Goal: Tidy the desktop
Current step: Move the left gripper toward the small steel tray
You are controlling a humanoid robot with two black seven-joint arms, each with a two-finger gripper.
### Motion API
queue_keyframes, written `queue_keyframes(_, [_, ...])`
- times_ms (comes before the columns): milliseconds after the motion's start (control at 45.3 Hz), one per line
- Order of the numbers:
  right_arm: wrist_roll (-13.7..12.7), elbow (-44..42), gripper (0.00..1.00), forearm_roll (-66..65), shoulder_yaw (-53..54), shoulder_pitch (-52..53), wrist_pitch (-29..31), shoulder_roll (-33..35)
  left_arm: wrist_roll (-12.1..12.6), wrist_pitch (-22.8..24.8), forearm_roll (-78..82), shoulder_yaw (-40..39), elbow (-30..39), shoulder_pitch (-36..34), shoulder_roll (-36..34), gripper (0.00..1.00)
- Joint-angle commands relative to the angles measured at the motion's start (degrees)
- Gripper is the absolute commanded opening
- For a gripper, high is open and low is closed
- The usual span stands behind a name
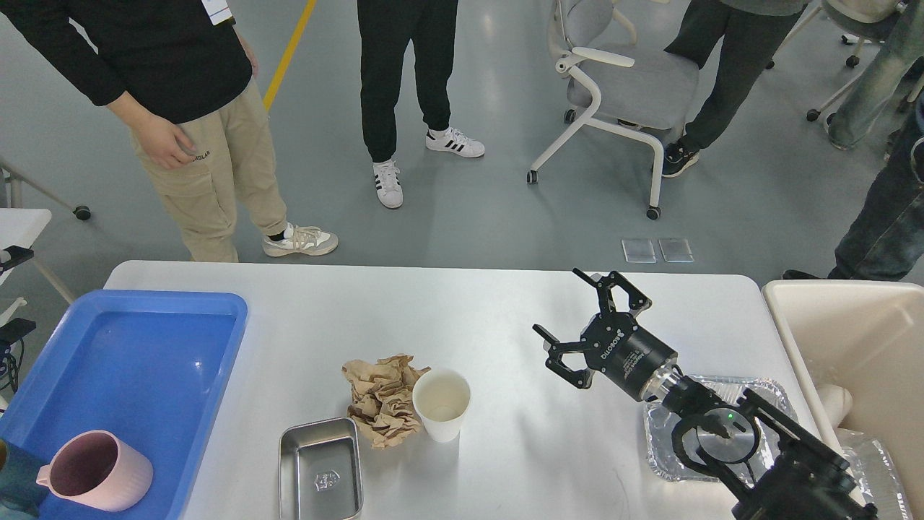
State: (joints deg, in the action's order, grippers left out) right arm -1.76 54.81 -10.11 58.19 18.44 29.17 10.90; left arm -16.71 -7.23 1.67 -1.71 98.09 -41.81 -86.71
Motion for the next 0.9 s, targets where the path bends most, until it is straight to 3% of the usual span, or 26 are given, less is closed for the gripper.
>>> queue_keyframes(0, [0.0, 0.03, 1.0, 0.0, 0.0, 0.01, 0.01, -0.17, 0.1, 0.11, 0.09, 0.3, -2.11, 0.32, 2.68, 0.97])
queue_keyframes(176, [0.0, 0.29, 1.0, 0.0, 0.0, 0.1, -0.08, -0.53, -0.07, 1.78, 4.55, 0.39, -7.03, 1.9, 8.4, 0.97])
queue_keyframes(353, [0.0, 0.29, 1.0, 0.0, 0.0, 0.1, -0.08, -0.61, -0.16, 2.75, 27.92, 0.39, -18.01, 2.17, 15.86, 0.97])
queue_keyframes(485, [0.0, 0.29, 1.0, 0.0, 0.0, 0.01, -0.08, -0.7, -1.3, 7.4, 42.34, 0.3, -25.58, 1.91, 18.51, 0.97])
queue_keyframes(574, [0.0, 0.29, 1.0, 0.0, 0.0, 0.01, -0.08, -0.96, -2.44, 9.69, 49.46, 0.22, -26.9, 1.2, 18.69, 0.97])
queue_keyframes(750, [0.0, 0.29, 1.0, 0.0, 0.0, 0.01, -0.08, -1.32, -2.09, 10.92, 65.2, 0.22, -26.99, -2.66, 19.83, 0.97])
queue_keyframes(882, [0.09, 0.38, 1.0, -0.35, 0.0, -0.08, -0.08, -1.4, -2.62, 19.61, 66.18, 0.13, -26.99, -6.44, 20.0, 0.97])
